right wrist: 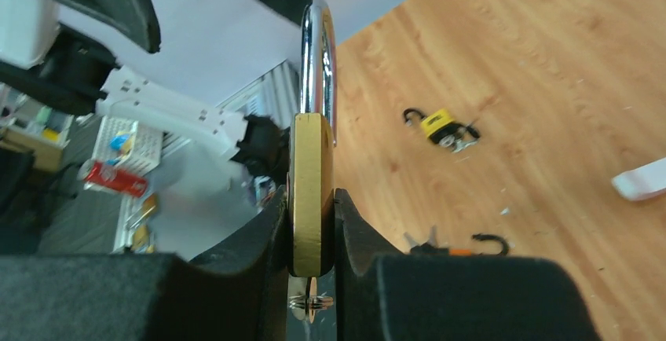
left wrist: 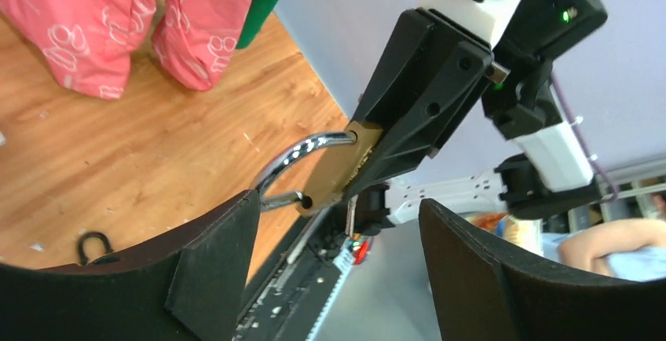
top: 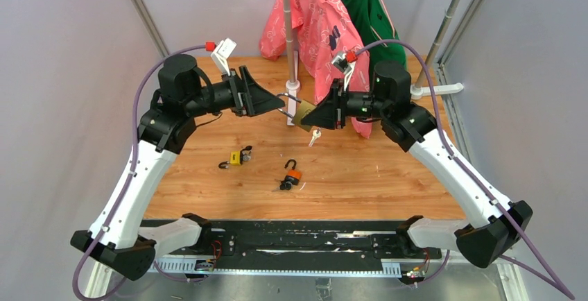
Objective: Lock with the key
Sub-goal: Pick up the lock from the center of the board.
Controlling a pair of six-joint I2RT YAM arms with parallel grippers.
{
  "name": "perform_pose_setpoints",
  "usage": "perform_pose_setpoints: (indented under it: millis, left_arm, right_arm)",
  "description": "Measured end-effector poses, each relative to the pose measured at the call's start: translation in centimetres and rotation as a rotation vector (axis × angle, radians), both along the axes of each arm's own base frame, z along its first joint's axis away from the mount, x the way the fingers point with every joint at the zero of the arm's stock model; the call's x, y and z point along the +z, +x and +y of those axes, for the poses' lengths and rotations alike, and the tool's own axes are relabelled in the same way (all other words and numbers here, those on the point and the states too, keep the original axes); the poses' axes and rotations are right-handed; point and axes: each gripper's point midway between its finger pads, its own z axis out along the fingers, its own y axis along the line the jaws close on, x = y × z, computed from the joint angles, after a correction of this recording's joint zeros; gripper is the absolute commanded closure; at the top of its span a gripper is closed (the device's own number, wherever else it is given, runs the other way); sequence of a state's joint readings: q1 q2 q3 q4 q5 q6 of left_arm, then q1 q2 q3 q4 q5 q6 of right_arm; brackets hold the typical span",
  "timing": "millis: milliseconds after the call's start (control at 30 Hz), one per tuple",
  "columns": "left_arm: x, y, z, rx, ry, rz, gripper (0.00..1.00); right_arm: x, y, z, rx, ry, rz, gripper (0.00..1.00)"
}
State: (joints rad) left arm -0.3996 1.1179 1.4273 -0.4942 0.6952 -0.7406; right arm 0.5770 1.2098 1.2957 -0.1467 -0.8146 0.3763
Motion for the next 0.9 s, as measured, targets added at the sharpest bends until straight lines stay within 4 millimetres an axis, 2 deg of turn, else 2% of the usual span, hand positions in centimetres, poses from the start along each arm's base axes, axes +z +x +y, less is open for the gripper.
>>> perform_pose_setpoints:
  millis: [200, 400, 567, 733, 800, 900]
  left_arm:
    - [0.0, -1.3, 0.9, -0.063, 0.085, -0.209, 0.21]
    - [0.4, -4.0, 1.8, -0.135, 0.13, -0.409, 0.2]
    - [0.3, -5.1, 1.0, -0.242, 0.1, -0.419, 0.19]
    - [-1.3, -4.2, -0.3, -0.328, 0.089, -0.337, 0.19]
    - [-1.9, -3.8, -0.7, -0.344, 0.088, -0.307, 0.24]
    - [-2.3, -3.9, -1.0, -0.365, 0.082, -0.276, 0.43]
  right_arm:
    - [0.1, -2.7, -0.5, 0.132, -0.018, 0.084, 1.0]
    - [0.3, -4.2, -0.8, 0.212, -0.012, 0.111, 1.0]
    - [0.4, -5.4, -0.9, 0.275, -0.003, 0.125, 1.0]
    - [0.7, -6.1, -1.0, 0.314, 0.005, 0.132, 1.0]
    - [0.7, -6.2, -1.1, 0.321, 0.006, 0.137, 1.0]
    - [0.8, -6.3, -1.1, 0.326, 0.008, 0.143, 1.0]
